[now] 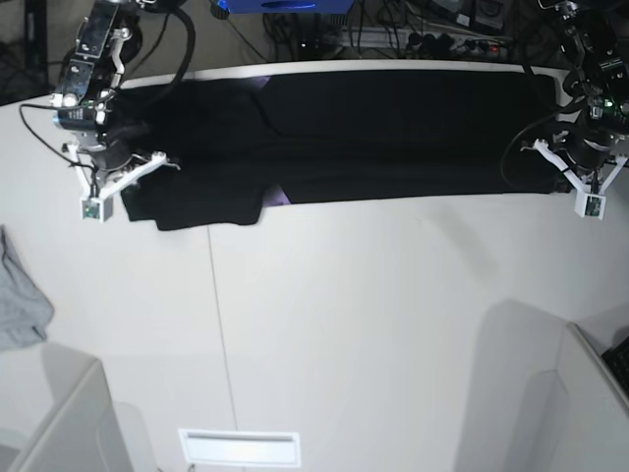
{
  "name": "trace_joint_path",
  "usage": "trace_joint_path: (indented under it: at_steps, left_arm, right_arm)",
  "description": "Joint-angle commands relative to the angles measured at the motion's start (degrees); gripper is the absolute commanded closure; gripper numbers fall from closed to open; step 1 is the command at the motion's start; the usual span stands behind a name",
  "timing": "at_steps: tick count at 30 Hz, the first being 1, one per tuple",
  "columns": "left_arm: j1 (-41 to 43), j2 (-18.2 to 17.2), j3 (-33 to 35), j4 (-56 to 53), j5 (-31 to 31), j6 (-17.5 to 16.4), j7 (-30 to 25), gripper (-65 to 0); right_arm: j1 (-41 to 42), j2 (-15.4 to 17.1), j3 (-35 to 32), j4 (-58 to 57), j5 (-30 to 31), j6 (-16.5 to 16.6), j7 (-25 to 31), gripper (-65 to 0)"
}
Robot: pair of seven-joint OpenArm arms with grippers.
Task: Fold the T-shirt properly
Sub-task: 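Grasp the hem and fold it over toward the collar with both grippers, then release the hem and raise both grippers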
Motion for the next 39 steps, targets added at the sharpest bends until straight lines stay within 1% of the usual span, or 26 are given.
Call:
trace_joint_path:
  at_steps: [1, 3, 9, 11, 13, 19, 27, 29, 36, 37, 39]
  left_arm:
    - [-0.17, -0.98, -0.27, 0.89, -0.16, 0.06, -1.04, 0.0]
    - [-0.08, -1.07, -0.44, 0.89, 0.10, 0.06, -1.04, 0.0]
    - [1.06, -1.24, -0.44, 0.89, 0.19, 0.06, -1.04, 0.0]
    - [1.06, -1.24, -0.44, 0.89, 0.19, 0.06, -1.04, 0.0]
    - [1.15, -1.24, -0.44, 0.89, 0.19, 0.06, -1.04, 0.0]
    - [2.56, -1.33, -0.53, 1.33, 0.19, 0.06, -0.96, 0.0]
    - [5.28, -1.33, -0.53, 1.07, 0.19, 0.06, -1.13, 0.0]
    - [5.37, -1.33, -0.53, 1.07, 0.19, 0.06, -1.04, 0.0]
    - [6.78, -1.42, -0.27, 1.24, 0.28, 0.06, -0.96, 0.0]
    - [7.57, -1.42, -0.27, 1.24, 0.28, 0.06, -0.96, 0.0]
    - [8.45, -1.42, -0.18, 1.15, 0.28, 0.06, -0.96, 0.0]
  right_arm:
    - [0.47, 0.72, 0.19, 1.28, 1.13, 0.05, -0.05, 0.0]
    - [0.65, 1.86, 0.98, 1.28, 3.59, 0.05, -2.07, 0.0]
    - [0.21, 2.48, 6.43, 1.28, 10.18, 0.05, -3.48, 0.0]
    - [-0.06, 2.92, 8.28, 1.28, 11.77, 0.05, -5.24, 0.0]
    - [-0.06, 4.06, 8.80, 1.28, 13.44, 0.05, -6.47, 0.0]
    - [-1.37, 4.50, 9.15, 1.54, 18.71, -0.04, -7.79, 0.0]
    - [-4.19, 4.50, 8.89, 1.10, 18.71, -0.21, -7.35, 0.0]
    - [-4.72, 4.06, 8.72, 1.02, 18.71, -0.30, -7.35, 0.0]
    - [-5.68, 4.41, 9.15, 1.02, 18.62, -0.39, -7.70, 0.0]
    - [-6.12, 4.41, 9.15, 1.02, 18.36, -0.39, -7.44, 0.0]
    - [-6.30, 3.97, 8.80, 0.05, 15.63, -0.39, -7.35, 0.0]
